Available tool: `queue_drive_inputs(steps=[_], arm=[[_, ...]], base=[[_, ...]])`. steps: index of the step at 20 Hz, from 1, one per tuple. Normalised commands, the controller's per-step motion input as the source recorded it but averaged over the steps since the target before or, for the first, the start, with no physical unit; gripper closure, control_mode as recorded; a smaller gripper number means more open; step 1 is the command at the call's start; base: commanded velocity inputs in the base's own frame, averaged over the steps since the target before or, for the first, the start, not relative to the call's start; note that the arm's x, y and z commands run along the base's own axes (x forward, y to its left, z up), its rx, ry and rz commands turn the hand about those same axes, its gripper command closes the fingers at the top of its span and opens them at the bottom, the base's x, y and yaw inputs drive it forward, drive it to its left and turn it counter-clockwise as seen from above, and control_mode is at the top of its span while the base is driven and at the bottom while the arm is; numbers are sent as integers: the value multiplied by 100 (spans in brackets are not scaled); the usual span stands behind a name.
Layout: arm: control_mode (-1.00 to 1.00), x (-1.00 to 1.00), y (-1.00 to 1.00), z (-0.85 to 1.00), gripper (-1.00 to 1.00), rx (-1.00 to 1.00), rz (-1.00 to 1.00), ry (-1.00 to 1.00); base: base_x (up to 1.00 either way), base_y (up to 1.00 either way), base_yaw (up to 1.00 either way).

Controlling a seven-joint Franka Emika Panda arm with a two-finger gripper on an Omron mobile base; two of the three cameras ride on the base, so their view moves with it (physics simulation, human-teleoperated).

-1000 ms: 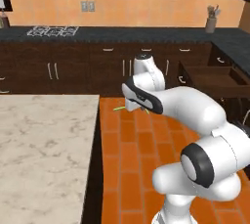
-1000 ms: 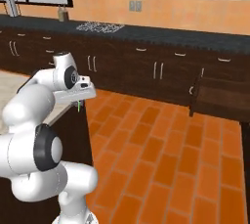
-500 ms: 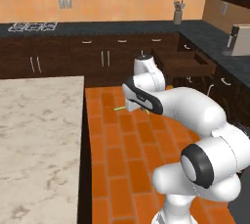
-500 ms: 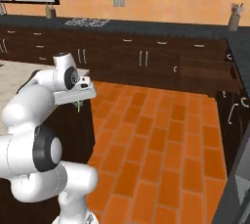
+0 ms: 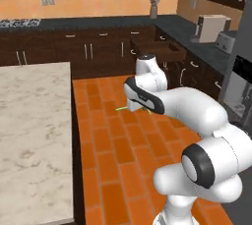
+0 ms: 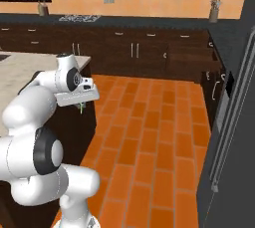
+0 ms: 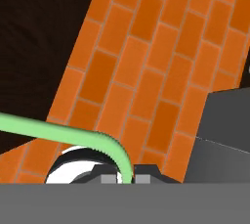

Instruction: Take a straw from the drawer in front and place it inside the glass cup on the dining counter.

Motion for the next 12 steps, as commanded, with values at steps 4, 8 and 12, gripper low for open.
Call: queue_drive_inputs(steps=[4,8,12], arm=[[100,0,0,0,100,0,0,0],[100,0,0,0,100,0,0,0],[100,0,0,0,100,0,0,0]], base=[[-100,0,-2],[-100,21,21],[-71,64,52]])
